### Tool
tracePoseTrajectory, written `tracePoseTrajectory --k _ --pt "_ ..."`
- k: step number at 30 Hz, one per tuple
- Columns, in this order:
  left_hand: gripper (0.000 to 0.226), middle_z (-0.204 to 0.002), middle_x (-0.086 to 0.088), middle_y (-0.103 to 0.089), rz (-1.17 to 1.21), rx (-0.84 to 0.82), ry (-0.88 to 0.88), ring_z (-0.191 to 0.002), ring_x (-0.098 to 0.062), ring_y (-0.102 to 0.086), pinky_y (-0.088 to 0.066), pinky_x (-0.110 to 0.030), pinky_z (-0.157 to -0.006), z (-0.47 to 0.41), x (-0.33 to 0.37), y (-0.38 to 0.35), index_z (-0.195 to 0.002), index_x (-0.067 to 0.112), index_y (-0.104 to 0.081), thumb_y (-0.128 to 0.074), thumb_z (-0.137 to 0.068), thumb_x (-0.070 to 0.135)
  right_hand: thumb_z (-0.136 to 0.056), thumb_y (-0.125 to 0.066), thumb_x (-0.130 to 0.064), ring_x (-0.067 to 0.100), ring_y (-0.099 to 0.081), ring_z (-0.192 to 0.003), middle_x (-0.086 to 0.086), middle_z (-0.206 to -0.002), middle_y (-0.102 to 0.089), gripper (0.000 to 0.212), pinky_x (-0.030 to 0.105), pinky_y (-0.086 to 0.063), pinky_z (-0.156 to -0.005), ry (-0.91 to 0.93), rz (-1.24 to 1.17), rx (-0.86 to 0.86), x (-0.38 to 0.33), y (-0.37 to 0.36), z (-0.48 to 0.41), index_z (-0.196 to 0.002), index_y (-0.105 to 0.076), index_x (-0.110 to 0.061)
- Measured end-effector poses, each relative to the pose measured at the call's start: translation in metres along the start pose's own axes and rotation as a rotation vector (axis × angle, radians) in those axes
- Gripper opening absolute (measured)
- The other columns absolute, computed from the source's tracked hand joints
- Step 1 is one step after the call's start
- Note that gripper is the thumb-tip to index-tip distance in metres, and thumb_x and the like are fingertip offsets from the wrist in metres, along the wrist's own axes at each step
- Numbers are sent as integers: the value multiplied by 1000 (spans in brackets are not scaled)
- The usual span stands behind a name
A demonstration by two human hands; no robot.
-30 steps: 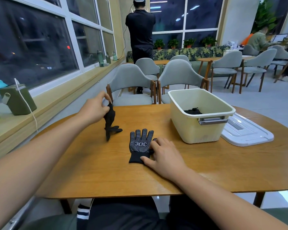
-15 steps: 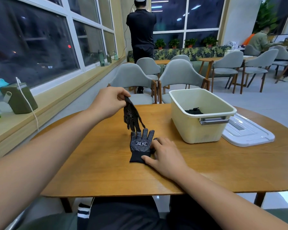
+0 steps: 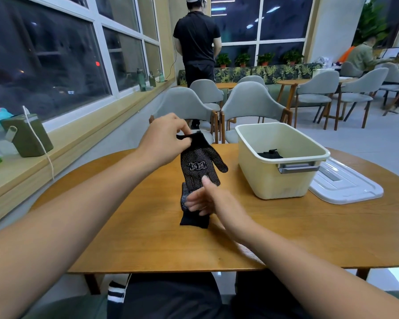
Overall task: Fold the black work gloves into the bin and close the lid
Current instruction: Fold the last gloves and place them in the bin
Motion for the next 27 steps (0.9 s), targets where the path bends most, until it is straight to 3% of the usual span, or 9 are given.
tracePoseTrajectory --k 3,5,7,12,15,18,23,27 --pt "4 -96 7 -70 36 -22 0 -93 -13 -64 -54 -37 -85 7 5 4 -93 25 -78 -79 -91 28 -101 -24 -82 29 -73 -123 18 -126 -77 99 38 -54 -101 -233 -345 -111 -1 -1 -13 -133 -69 0" --pt "3 -95 12 -73 93 -58 11 -94 -8 -66 -54 -32 -85 14 7 6 -94 26 -78 -79 -92 28 -98 -22 -88 31 -67 -134 20 -138 -72 107 45 -48 -118 -288 -526 -163 -4 4 -20 -145 -61 0" --pt "3 -94 15 -74 139 -91 21 -94 -3 -67 -54 -28 -83 21 9 6 -94 29 -77 -80 -92 29 -96 -25 -91 33 -64 -138 22 -144 -67 111 49 -42 -124 -308 -632 -165 -7 12 -30 -150 -55 0" --pt "7 -87 11 -77 232 -218 7 -86 1 -68 -50 -12 -74 38 12 -2 -94 27 -80 -84 -92 21 -96 -25 -90 35 -61 -140 22 -144 -66 108 50 -43 -123 -309 -679 -108 -12 28 -56 -149 -59 -2" --pt "8 -86 11 -77 238 -291 -29 -86 -1 -69 -50 -13 -75 49 11 -8 -94 26 -82 -86 -89 22 -97 -26 -90 37 -63 -137 23 -144 -67 104 50 -46 -120 -310 -686 -74 -15 33 -67 -148 -61 -6" --pt "9 -88 12 -76 215 -347 -60 -87 -4 -68 -49 -14 -76 60 6 -20 -96 27 -83 -88 -88 26 -96 -37 -88 42 -65 -133 28 -146 -63 106 55 -51 -113 -350 -762 -106 -14 34 -74 -154 -50 -1" --pt "10 -93 16 -76 206 -480 -32 -91 -1 -68 -53 -19 -81 81 -4 -40 -99 31 -83 -86 -90 35 -94 -50 -86 43 -64 -134 29 -142 -65 106 56 -46 -119 -430 -826 -85 -2 34 -79 -151 -52 4" --pt "10 -95 17 -75 208 -544 8 -92 0 -67 -56 -23 -84 94 -11 -53 -100 33 -83 -85 -91 36 -91 -57 -84 44 -67 -130 27 -139 -68 102 57 -45 -120 -462 -811 -32 13 35 -81 -149 -54 -1"
Point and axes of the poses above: each hand's wrist, its own z-axis away from the middle knuckle, its own y-axis out of the back of the hand, x = y × z, the point moved 3 cm from there along -z, towards the middle knuckle
